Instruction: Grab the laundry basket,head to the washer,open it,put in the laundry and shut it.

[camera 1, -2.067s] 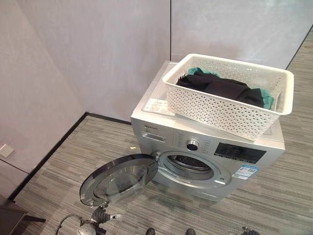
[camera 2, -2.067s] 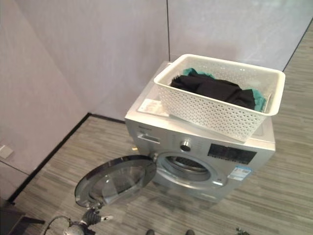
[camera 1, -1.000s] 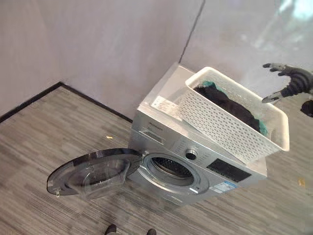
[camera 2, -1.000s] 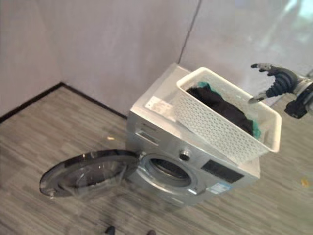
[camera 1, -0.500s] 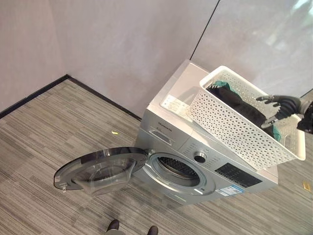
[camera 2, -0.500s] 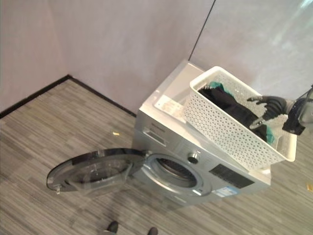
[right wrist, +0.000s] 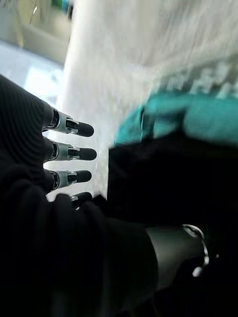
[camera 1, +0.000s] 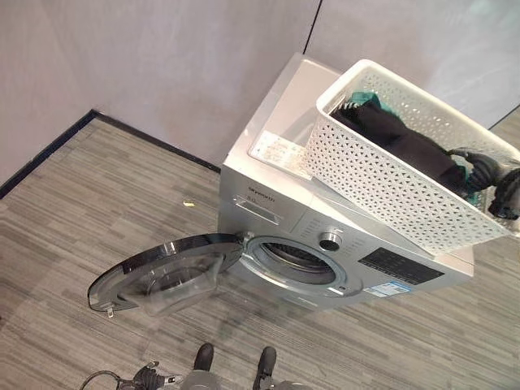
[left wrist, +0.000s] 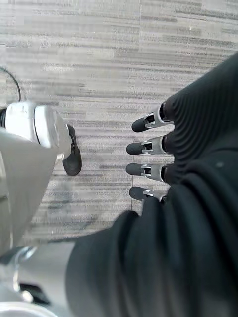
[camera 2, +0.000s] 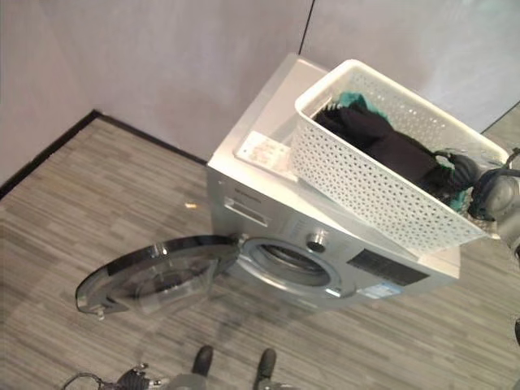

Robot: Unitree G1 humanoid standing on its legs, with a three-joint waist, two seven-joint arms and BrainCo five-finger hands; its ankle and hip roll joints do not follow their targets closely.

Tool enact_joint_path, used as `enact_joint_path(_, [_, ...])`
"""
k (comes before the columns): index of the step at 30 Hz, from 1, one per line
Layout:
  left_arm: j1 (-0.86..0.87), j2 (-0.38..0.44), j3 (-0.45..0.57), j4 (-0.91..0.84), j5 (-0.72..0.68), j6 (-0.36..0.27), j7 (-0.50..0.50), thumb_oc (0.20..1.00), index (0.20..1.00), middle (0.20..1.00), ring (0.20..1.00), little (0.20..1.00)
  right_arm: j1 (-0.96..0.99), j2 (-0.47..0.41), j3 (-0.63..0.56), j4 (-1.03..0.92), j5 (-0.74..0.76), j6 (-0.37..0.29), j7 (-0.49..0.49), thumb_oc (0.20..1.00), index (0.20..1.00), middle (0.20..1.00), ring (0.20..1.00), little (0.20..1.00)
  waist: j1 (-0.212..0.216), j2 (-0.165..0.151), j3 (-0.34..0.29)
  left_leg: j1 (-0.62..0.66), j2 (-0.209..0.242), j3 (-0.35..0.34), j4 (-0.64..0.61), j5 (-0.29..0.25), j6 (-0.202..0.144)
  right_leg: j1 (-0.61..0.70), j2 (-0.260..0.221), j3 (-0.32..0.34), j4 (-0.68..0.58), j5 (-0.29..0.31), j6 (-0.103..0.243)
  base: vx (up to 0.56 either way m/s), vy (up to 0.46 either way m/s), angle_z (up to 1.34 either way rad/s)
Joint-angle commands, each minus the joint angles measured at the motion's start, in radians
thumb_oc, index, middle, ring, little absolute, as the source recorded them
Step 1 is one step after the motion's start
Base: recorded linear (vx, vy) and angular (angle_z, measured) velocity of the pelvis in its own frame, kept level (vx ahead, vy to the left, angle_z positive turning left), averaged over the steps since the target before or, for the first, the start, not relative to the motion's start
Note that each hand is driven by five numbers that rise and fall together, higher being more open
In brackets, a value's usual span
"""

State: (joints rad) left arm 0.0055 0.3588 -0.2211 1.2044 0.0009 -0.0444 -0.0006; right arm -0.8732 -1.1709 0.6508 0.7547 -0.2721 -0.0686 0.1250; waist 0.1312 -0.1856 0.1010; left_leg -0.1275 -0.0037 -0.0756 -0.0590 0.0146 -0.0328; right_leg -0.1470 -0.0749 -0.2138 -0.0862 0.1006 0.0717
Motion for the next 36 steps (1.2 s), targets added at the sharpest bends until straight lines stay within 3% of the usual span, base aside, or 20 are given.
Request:
enact_joint_path(1, [-0.025,-0.002,-0.032,0.024,0.01,-0.019,0.035,1.0,1.0,1.0,1.0,1.0,-0.122,-0.017,-0.011,-0.027,-0.015,-0.01,-0.101,1.0,1.0,1.0,1.0,1.0,0.032,-0.014,0.012,-0.023,-0.019,-0.019,-0.018,0.006,0.024,0.061,-0.024,-0.002,0.003,-0.035,0.086,0.04,0.014,0.11])
enact_joint_path(12, [-0.044,-0.003,-0.027,0.032,0.025,-0.019,0.073,1.0,1.0,1.0,1.0,1.0,-0.174,0.06,-0.01,-0.09,-0.03,-0.017,-0.145,1.0,1.0,1.0,1.0,1.0,0.068,-0.021,0.003,-0.024,-0.037,-0.053,-0.017,-0.001,0.033,0.081,-0.031,-0.039,0.016,-0.044,0.087,0.05,0.006,0.09])
enact_joint_path(20, [-0.04,0.01,-0.017,0.039,0.011,-0.016,0.076,1.0,1.0,1.0,1.0,1.0,-0.228,0.126,0.063,-0.066,0.003,-0.011,-0.075,1.0,1.0,1.0,1.0,1.0,0.081,-0.035,0.002,-0.023,-0.039,-0.062,-0.017,0.001,0.033,0.081,-0.031,-0.049,0.02,-0.049,0.084,0.01,0.004,0.03])
enact_joint_path(26, [-0.03,0.016,-0.021,0.058,-0.012,-0.013,0.051,1.0,1.0,1.0,1.0,1.0,-0.309,0.187,0.194,0.017,0.022,0.012,0.031,1.0,1.0,1.0,1.0,1.0,0.084,-0.044,0.024,-0.041,-0.034,-0.053,-0.018,0.011,0.033,0.064,-0.027,-0.033,0.009,-0.03,0.083,-0.04,-0.001,0.0])
enact_joint_path(27, [-0.032,0.017,-0.02,0.061,-0.016,-0.013,0.05,1.0,1.0,1.0,1.0,1.0,-0.314,0.195,0.203,0.025,0.022,0.015,0.04,0.859,0.859,0.859,0.859,0.859,0.083,-0.044,0.026,-0.043,-0.033,-0.052,-0.019,0.013,0.032,0.06,-0.027,-0.03,0.008,-0.029,0.083,-0.04,0.008,0.0])
enact_joint_path(28, [-0.033,0.017,-0.021,0.063,-0.019,-0.013,0.048,1.0,1.0,1.0,1.0,1.0,-0.32,0.205,0.212,0.038,0.02,0.018,0.047,0.551,0.551,0.551,0.551,0.551,0.082,-0.043,0.027,-0.046,-0.032,-0.052,-0.019,0.014,0.032,0.058,-0.027,-0.028,0.007,-0.027,0.083,0.0,0.0,0.0])
enact_joint_path(30, [-0.034,0.02,-0.02,0.066,-0.025,-0.011,0.045,1.0,1.0,1.0,1.0,1.0,-0.342,0.217,0.233,0.044,0.019,0.023,0.065,0.2,0.2,0.2,0.2,0.2,0.078,-0.043,0.029,-0.049,-0.031,-0.052,-0.02,0.016,0.032,0.053,-0.026,-0.024,0.005,-0.026,0.081,-0.02,0.006,-0.05])
enact_joint_path(36, [-0.036,0.02,-0.017,0.068,-0.042,-0.009,0.046,1.0,1.0,1.0,1.0,1.0,-0.375,0.255,0.23,0.063,0.023,0.039,0.06,0.2,0.2,0.2,0.2,0.2,0.069,-0.036,0.029,-0.054,-0.028,-0.048,-0.022,0.019,0.031,0.042,-0.023,-0.016,0.002,-0.025,0.077,0.0,0.001,-0.01])
